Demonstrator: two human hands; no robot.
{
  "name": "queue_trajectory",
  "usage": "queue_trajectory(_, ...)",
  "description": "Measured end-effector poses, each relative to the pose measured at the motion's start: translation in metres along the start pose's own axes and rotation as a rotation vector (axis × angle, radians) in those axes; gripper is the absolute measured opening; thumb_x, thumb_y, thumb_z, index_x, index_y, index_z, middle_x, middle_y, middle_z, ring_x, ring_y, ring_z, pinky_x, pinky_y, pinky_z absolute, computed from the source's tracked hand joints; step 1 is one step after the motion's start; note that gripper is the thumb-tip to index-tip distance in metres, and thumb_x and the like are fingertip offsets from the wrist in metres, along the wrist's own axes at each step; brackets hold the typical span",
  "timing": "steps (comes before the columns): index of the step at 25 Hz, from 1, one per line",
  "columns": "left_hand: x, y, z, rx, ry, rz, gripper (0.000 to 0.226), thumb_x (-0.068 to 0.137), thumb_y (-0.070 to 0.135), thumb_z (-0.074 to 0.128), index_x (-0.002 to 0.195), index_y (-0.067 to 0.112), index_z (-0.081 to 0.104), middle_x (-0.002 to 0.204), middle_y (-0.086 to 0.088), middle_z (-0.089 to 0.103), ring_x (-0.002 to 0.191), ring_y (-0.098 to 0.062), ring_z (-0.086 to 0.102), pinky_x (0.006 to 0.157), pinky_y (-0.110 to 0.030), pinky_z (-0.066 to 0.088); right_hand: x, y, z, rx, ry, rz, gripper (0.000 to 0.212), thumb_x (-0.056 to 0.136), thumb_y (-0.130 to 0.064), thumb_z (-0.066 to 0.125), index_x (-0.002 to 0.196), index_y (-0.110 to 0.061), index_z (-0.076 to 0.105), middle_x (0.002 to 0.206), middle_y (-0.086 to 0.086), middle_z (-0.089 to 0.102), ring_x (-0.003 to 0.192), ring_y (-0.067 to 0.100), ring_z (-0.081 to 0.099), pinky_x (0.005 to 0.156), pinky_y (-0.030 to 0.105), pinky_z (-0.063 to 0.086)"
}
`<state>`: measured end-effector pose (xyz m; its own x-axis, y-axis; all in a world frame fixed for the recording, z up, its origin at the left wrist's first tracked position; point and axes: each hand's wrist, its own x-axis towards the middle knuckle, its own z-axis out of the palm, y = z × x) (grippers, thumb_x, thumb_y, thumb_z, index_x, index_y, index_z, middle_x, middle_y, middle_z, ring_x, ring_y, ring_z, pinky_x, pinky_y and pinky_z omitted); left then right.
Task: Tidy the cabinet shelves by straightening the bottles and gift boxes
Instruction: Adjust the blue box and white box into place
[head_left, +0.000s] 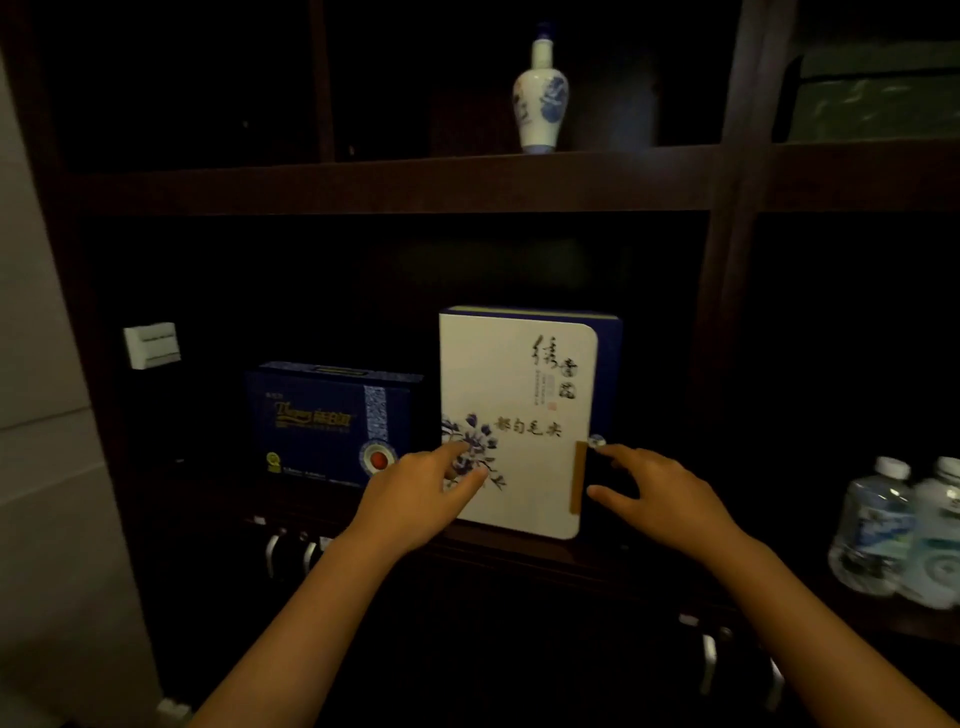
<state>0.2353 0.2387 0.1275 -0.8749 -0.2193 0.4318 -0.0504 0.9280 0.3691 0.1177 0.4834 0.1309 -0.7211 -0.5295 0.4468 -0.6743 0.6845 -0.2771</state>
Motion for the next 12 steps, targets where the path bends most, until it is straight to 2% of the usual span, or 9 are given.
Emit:
queue_trajectory(4, 0.029, -0.072, -0.022, 0.043, 0.057, -0.060, 0.058, 0.086, 0.064, 0.036, 0.137, 0.038, 0.033, 0.114, 0.011, 0.064, 0.095, -0.015, 0.061, 0.077, -0.036, 0.052, 0.063, -0.046, 0.050, 0.125, -0.017, -0.040, 0.062, 0.078, -0.059, 0.054, 0.133, -0.036, 0.035, 0.128, -0.002, 0.056, 0.110, 0.015, 0.054, 0.089, 0.033, 0.048)
queue_trajectory(7, 0.038, -0.121, -0.035, 0.010, 0.069, -0.105, 0.056, 0.087, 0.061, 0.040, 0.138, 0.038, 0.032, 0.109, 0.014, 0.065, 0.089, -0.010, 0.061, 0.070, -0.028, 0.050, 0.098, -0.079, 0.082, 0.233, -0.141, -0.110, 0.059, 0.082, -0.053, 0.052, 0.134, -0.036, 0.033, 0.131, -0.003, 0.054, 0.113, 0.016, 0.053, 0.093, 0.040, 0.047)
queue_trajectory(12, 0.065, -0.187, -0.037, 0.008, 0.089, -0.140, 0.057, 0.086, 0.060, 0.043, 0.137, 0.038, 0.032, 0.111, 0.011, 0.065, 0.089, -0.009, 0.062, 0.070, -0.026, 0.049, 0.144, -0.119, 0.133, 0.314, -0.168, -0.125, 0.059, 0.081, -0.044, 0.059, 0.134, -0.032, 0.037, 0.126, 0.001, 0.058, 0.109, 0.015, 0.056, 0.088, 0.030, 0.048)
